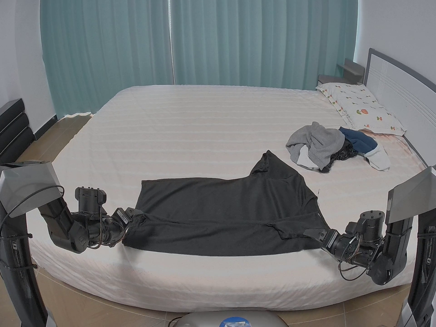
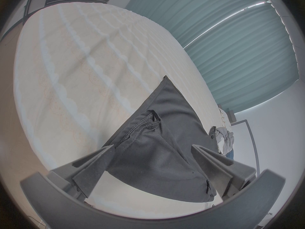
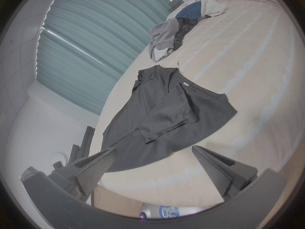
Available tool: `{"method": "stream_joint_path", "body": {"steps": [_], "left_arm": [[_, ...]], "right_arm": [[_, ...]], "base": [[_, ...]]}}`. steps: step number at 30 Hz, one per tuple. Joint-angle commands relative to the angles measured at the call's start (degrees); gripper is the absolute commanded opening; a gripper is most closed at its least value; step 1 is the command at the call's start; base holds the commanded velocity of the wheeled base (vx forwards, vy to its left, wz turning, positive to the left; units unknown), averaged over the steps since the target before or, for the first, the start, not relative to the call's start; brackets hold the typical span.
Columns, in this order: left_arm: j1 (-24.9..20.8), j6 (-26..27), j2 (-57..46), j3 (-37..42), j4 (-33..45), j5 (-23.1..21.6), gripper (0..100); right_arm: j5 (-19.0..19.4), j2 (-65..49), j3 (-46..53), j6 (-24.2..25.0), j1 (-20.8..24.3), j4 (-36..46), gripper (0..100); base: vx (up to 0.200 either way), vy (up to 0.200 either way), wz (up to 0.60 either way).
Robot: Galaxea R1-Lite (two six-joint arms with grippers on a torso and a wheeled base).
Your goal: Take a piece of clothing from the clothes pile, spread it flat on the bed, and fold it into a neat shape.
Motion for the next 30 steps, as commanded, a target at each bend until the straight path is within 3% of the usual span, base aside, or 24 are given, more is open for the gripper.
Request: {"method": "stream_joint_path", "body": {"steps": [1,6,24,26,30], "left_arm": [[0.01,-0.03,0.11,0.00,0.00,0.01,100],[0.01,0.06,0.19,-0.09,0.00,0.01,100],[0.01,0.24,0.19,0.00,0.00,0.01,100],[0.01,0.24,0.19,0.00,0.00,0.01,100],[0.01,0.33,0.19,0.00,0.00,0.01,100]], "right_arm": [[-1.09,2.58,-2.82,1.82,1.33,-0.19,100],[-6.10,5.75,-6.33,2.88,3.71,0.07,100],[-7.41,7.77,-10.90,6.39,4.67,1.57,100],[-10.40,8.56,-12.75,6.39,4.76,2.53,100],[-11.19,8.91,-14.24,6.48,4.59,3.15,100]], "base": [[0.000,0.000,0.00],[0.000,0.000,0.00],[0.000,0.000,0.00],[0.000,0.000,0.00],[0.000,0.000,0.00]]}}
